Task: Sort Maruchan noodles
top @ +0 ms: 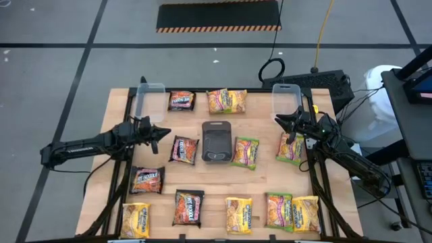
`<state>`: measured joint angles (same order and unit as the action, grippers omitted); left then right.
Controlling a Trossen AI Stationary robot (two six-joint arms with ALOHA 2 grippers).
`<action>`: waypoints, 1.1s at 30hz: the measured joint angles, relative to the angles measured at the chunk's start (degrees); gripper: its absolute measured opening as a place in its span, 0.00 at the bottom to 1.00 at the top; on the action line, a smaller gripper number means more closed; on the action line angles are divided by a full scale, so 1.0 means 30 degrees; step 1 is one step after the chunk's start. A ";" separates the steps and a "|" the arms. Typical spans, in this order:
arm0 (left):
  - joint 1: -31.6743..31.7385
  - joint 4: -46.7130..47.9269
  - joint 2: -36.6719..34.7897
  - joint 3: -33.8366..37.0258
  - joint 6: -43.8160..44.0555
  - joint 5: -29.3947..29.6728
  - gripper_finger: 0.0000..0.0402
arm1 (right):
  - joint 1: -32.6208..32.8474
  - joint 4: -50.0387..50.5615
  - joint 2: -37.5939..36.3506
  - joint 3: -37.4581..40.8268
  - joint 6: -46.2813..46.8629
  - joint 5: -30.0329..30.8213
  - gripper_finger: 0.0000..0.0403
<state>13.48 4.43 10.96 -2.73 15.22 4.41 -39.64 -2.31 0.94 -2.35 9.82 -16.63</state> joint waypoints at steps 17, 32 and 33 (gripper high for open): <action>-0.0002 0.0000 0.0005 -0.0003 0.0000 0.0001 0.01 | 0.0000 -0.0421 0.0004 -0.0001 0.1040 -0.0019 0.20; -0.0002 -0.0029 0.0000 -0.0002 0.0000 0.0006 0.01 | -0.0001 -0.1077 0.0004 -0.0007 0.5373 0.0010 0.20; 0.0000 -0.0029 0.0002 -0.0004 0.0000 0.0004 0.01 | -0.0004 -0.1071 0.0004 -0.0007 0.5373 0.0006 0.20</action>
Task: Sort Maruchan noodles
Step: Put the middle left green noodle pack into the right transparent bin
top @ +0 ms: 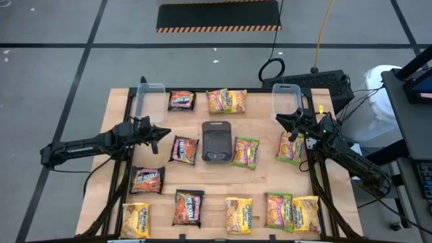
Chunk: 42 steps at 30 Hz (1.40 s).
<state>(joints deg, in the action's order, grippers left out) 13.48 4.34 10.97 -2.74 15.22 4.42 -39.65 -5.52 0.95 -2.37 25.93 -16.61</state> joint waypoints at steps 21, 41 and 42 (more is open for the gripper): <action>-0.0001 -0.0029 -0.0002 0.0006 -0.0036 0.0031 0.01 | 0.0004 0.0289 0.1227 -0.4222 -0.2334 -0.0480 0.20; 0.0004 -0.0051 0.0004 0.0006 0.0022 0.0313 0.01 | 0.1225 1.1263 1.4815 -1.7165 -0.9591 0.0466 0.20; 0.0002 -0.0051 0.0000 0.0006 0.0022 0.0311 0.01 | 0.1542 1.1818 1.5298 -1.7744 -0.9814 0.0451 0.20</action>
<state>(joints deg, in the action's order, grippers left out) 13.49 4.19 10.97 -2.72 15.29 5.35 -35.02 29.93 46.85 -55.60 -3.51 -15.26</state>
